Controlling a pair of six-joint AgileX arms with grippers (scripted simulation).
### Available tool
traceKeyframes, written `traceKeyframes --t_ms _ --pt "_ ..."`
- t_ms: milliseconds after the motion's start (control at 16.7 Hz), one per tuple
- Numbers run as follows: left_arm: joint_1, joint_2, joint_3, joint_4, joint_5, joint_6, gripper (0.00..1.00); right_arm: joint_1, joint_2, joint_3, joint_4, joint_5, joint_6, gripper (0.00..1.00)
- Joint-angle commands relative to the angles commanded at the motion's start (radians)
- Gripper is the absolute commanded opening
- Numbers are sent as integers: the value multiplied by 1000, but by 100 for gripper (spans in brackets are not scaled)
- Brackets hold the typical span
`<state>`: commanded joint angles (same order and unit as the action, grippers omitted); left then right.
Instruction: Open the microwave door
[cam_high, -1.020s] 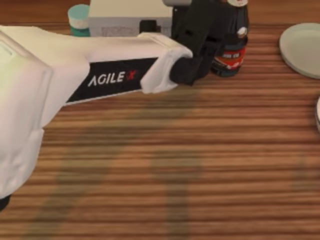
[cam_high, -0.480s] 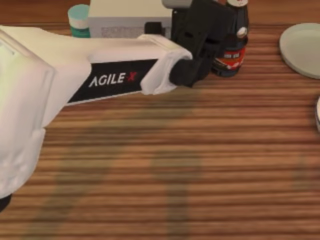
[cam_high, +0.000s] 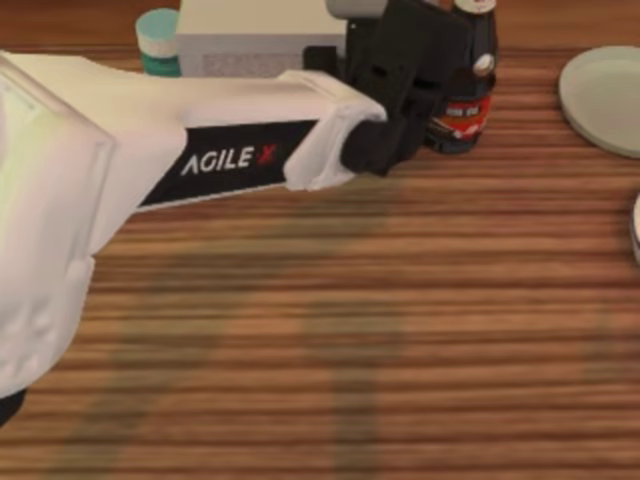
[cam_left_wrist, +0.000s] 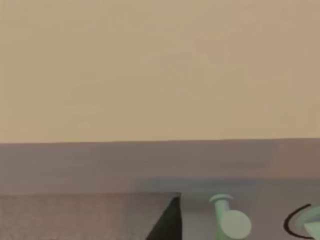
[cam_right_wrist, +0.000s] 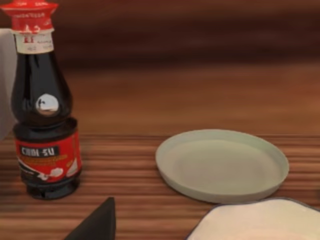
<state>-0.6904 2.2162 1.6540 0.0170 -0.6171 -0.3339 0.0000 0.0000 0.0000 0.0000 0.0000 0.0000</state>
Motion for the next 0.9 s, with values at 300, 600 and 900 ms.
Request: traceKeyframes --t_ms 300,600,900 --pt "0 0 0 0 0 0 0 0 0 0 0 0 0 100" --pt "-61 -23 -27 -13 6 -5 0 0 0 0 0 0 0 100" --pt "-46 49 149 -226 58 -55 0 0 0 0 0 0 0 100"
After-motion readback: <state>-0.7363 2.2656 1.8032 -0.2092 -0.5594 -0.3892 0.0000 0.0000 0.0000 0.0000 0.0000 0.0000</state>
